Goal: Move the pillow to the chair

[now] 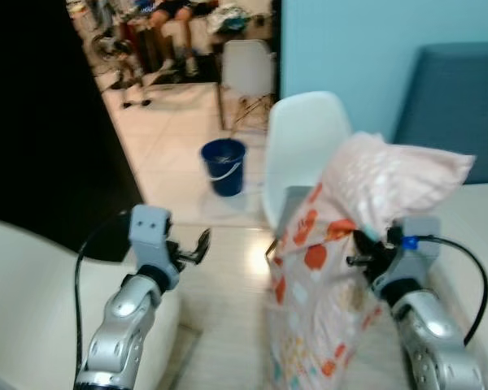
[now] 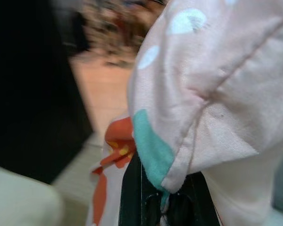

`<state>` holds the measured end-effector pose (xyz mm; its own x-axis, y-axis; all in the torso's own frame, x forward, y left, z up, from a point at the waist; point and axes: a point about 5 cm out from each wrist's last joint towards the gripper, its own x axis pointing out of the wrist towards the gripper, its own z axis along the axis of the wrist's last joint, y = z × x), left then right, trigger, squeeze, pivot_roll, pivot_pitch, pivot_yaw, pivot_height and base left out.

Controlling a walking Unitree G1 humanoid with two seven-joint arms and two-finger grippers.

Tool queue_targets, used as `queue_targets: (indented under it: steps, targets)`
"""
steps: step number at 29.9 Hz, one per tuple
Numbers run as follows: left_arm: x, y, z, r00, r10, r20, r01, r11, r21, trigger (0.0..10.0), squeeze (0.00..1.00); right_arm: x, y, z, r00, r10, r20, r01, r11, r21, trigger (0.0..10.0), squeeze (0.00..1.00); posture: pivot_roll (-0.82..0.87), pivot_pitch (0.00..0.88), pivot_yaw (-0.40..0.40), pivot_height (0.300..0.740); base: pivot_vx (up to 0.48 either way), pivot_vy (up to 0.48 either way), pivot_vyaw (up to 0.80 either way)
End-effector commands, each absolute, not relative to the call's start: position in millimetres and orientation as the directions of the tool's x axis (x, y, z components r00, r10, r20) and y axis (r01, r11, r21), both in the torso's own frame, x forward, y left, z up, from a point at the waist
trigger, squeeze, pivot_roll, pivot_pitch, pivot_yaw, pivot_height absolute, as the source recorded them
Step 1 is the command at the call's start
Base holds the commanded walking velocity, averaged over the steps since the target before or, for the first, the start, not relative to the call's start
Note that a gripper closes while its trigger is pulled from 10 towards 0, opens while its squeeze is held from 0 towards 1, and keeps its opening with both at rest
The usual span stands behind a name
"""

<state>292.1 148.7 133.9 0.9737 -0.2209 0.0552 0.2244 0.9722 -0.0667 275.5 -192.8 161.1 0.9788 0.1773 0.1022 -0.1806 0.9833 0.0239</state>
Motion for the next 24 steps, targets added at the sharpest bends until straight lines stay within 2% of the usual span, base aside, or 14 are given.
queue_targets:
  steps: [1, 24]
  targets:
    - [290.2, 150.2, 130.6, 0.974, -0.223, 0.043, 0.225, 0.971, -0.077, 10.0, 0.00, 274.6, -188.5, 182.7, 0.960, 0.202, 0.196, -0.209, 0.978, 0.015, 10.0, 0.00, -0.09, 0.004, 0.040, 0.730, 0.000, 0.000, 0.77]
    - [294.2, 147.4, 135.8, 0.970, -0.237, 0.058, 0.240, 0.969, -0.054, 10.0, 0.00, 275.3, -172.5, 194.5, 0.934, 0.282, 0.220, -0.293, 0.956, 0.019, 10.0, 0.00, -0.09, 0.011, 0.038, 0.730, 0.000, 0.000, 0.77]
